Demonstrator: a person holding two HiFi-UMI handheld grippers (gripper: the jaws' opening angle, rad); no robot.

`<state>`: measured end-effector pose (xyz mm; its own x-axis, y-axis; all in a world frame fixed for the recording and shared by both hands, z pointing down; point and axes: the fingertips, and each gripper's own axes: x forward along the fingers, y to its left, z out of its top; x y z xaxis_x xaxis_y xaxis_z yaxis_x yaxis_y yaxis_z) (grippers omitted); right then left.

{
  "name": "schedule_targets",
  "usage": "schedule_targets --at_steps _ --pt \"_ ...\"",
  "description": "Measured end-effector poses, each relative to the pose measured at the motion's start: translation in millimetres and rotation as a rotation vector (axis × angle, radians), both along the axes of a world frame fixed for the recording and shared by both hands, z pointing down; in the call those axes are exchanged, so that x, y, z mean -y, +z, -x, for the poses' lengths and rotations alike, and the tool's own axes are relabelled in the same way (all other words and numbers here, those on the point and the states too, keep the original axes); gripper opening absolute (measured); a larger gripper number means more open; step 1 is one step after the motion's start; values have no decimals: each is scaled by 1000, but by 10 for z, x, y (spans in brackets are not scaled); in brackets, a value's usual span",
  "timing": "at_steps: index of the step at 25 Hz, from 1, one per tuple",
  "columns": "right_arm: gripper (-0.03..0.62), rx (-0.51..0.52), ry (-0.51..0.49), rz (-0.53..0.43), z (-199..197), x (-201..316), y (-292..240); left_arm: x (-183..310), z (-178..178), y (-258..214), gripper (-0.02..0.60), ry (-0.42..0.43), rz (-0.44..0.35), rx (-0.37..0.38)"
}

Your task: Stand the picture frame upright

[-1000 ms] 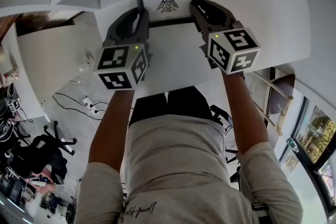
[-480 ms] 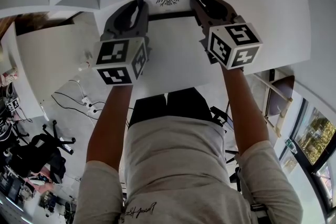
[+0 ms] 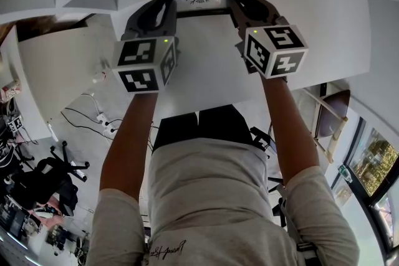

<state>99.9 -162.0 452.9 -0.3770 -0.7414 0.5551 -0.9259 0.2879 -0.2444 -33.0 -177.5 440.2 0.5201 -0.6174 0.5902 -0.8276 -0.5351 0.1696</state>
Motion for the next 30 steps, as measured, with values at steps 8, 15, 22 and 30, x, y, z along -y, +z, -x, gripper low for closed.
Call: schedule_targets --at_steps 8,15,22,30 --pt "64 -20 -2 20 -9 58 96 73 11 109 67 13 -12 56" --pt "64 -20 0 20 -11 81 118 108 9 133 66 10 -16 60" --pt "64 -16 -1 17 -24 99 127 149 -7 151 64 11 -22 66" --pt "64 -9 -3 13 -25 113 145 166 -5 197 64 1 -9 68"
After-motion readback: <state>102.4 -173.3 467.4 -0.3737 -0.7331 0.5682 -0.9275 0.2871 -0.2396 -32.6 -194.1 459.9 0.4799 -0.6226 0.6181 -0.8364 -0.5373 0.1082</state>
